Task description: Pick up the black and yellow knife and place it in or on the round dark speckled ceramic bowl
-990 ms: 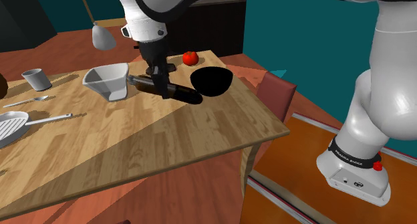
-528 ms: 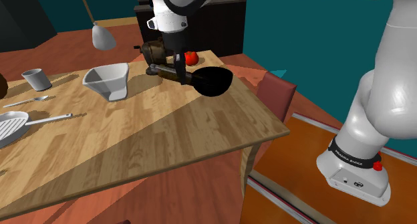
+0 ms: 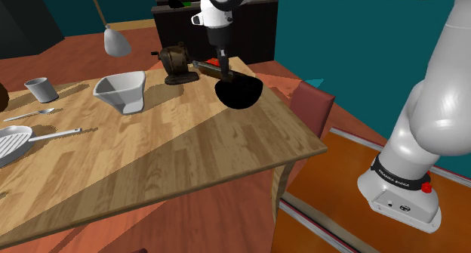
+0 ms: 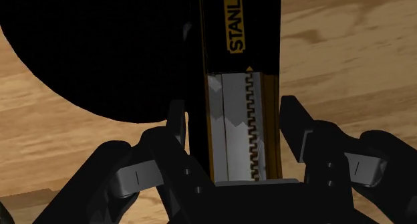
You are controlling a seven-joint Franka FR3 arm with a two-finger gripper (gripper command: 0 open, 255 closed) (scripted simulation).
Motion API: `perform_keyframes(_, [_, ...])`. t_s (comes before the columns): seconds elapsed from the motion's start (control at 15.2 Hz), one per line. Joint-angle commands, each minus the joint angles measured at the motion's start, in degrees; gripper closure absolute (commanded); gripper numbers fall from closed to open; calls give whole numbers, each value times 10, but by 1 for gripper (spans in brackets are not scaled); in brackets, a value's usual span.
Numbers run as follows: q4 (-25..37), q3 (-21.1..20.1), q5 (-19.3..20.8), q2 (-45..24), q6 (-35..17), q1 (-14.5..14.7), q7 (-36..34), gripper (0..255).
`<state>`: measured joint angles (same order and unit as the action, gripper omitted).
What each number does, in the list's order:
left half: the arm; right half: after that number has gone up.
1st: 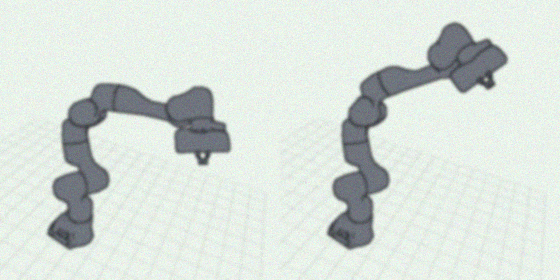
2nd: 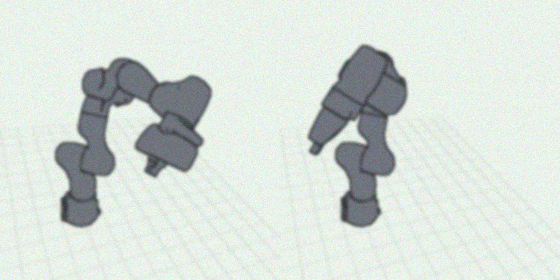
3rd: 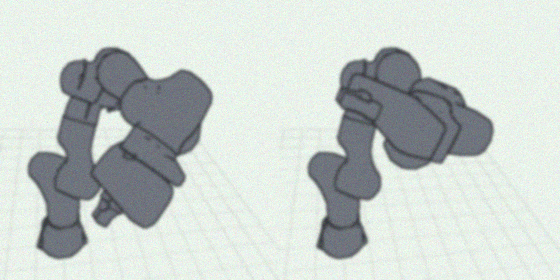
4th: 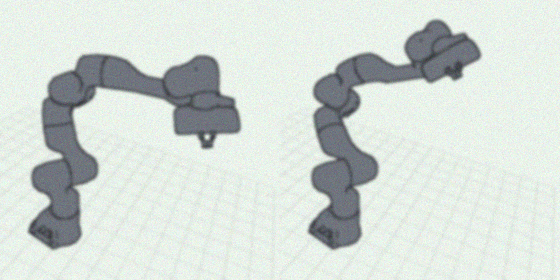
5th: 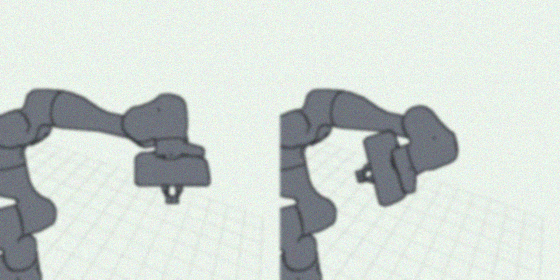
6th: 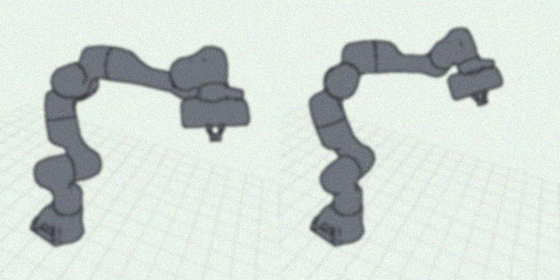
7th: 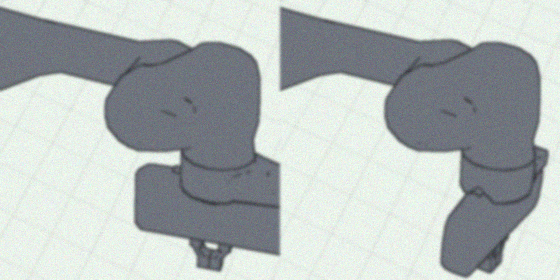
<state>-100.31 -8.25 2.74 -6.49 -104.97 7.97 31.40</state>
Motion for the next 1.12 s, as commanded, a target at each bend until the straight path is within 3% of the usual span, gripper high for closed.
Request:
perform_keyframes(0.0, [-1,12,-1,0,-2,-15,28,255])
perform_keyframes(0.33, [4,42,-2,-4,-4,-53,96,255])
perform_keyframes(1.06, [-61,42,1,-20,-85,-53,92,255])
